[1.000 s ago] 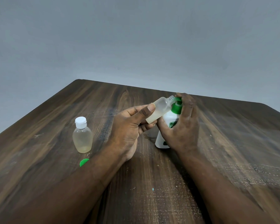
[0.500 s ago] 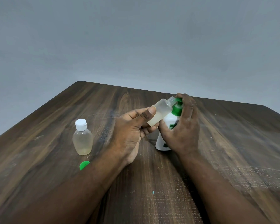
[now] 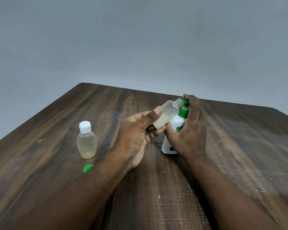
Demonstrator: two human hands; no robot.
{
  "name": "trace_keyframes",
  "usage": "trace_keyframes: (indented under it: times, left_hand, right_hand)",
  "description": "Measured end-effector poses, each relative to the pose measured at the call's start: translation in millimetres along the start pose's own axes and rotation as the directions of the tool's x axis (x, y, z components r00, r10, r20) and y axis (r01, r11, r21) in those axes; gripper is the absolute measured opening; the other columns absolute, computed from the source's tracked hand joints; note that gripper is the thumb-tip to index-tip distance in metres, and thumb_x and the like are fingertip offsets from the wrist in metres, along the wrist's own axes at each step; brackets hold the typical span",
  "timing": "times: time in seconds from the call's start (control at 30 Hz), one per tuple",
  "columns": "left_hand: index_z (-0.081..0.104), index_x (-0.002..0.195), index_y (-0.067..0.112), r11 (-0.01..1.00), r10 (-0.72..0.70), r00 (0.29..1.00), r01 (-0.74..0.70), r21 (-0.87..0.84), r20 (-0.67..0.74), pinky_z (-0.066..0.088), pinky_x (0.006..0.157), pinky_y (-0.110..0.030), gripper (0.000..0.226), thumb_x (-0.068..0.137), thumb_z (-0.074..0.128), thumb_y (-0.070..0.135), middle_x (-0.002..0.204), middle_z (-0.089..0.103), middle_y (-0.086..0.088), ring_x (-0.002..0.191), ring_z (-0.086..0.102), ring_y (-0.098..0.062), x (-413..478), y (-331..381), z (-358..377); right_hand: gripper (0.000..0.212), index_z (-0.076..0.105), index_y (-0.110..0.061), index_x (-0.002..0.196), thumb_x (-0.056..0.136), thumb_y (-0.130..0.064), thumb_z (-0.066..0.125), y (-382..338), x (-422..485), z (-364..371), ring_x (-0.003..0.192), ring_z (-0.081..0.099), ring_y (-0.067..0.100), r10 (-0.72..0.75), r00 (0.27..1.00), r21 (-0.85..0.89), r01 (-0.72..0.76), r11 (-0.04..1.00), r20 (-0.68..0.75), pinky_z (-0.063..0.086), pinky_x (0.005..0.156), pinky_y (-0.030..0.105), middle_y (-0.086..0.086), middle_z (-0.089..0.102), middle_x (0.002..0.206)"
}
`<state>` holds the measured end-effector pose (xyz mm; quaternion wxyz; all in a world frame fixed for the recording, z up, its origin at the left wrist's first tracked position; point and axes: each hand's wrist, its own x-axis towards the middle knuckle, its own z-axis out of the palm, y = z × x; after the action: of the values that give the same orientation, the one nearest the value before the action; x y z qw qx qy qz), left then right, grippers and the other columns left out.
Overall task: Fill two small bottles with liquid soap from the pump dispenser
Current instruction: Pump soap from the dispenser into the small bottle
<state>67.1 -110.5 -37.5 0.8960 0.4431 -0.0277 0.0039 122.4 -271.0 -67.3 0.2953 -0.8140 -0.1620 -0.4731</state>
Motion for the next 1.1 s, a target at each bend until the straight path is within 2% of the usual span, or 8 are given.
trace_keyframes:
  times: [0.23,0.47,0.73,0.97,1.1]
  left_hand:
    - [0.071,0.11,-0.008,1.0,0.003,1.0,-0.003,-0.001,-0.012,0.06,0.066,-0.022,0.056,0.073,0.081,0.033,0.095,0.078,-0.019,0.081,0.075,-0.024,0.3,0.6,1.7]
    - [0.073,0.105,-0.005,1.0,-0.019,1.0,0.019,0.004,-0.018,0.06,0.063,-0.021,0.047,0.076,0.08,0.031,0.092,0.078,-0.017,0.078,0.074,-0.023,-1.0,2.8,1.0]
    - [0.071,0.108,-0.006,1.0,-0.024,1.0,0.024,-0.004,0.003,0.062,0.068,-0.023,0.051,0.075,0.079,0.032,0.095,0.078,-0.019,0.081,0.075,-0.024,-2.9,1.5,3.4]
    - [0.074,0.1,0.0,0.999,-0.032,0.999,0.032,0.003,-0.006,0.059,0.066,-0.023,0.043,0.073,0.079,0.033,0.09,0.078,-0.017,0.076,0.074,-0.023,-4.4,2.8,4.9]
    - [0.074,0.099,0.001,0.999,-0.036,0.999,0.036,0.0,-0.015,0.059,0.065,-0.022,0.042,0.074,0.079,0.033,0.09,0.078,-0.016,0.075,0.074,-0.023,-5.3,3.0,4.6]
  right_hand:
    - [0.082,0.042,-0.01,0.146,0.08,-0.045,0.076,-0.7,-1.6,1.9,0.122,0.058,0.031,0.01,1.0,-0.005,-0.011,1.0,-0.027,0.055,0.093,0.055,0.011,0.056,0.139]
    - [0.08,0.04,-0.016,0.146,0.08,-0.044,0.076,-1.6,-3.3,1.8,0.122,0.057,0.028,0.014,1.0,-0.017,-0.014,1.0,-0.027,0.056,0.09,0.055,0.008,0.055,0.139]
    - [0.082,0.045,-0.006,0.147,0.08,-0.042,0.073,0.0,-0.2,0.1,0.126,0.056,0.03,0.0,1.0,-0.008,0.0,1.0,-0.012,0.054,0.096,0.054,0.01,0.056,0.141]
    - [0.08,0.043,-0.013,0.145,0.078,-0.046,0.073,-2.2,-2.8,0.4,0.116,0.058,0.028,0.015,1.0,-0.003,-0.015,1.0,-0.023,0.057,0.086,0.054,0.008,0.055,0.136]
    - [0.08,0.039,-0.016,0.146,0.079,-0.046,0.073,-1.9,-4.2,-0.9,0.117,0.058,0.028,0.012,1.0,-0.026,-0.012,1.0,-0.014,0.058,0.086,0.054,0.008,0.054,0.137]
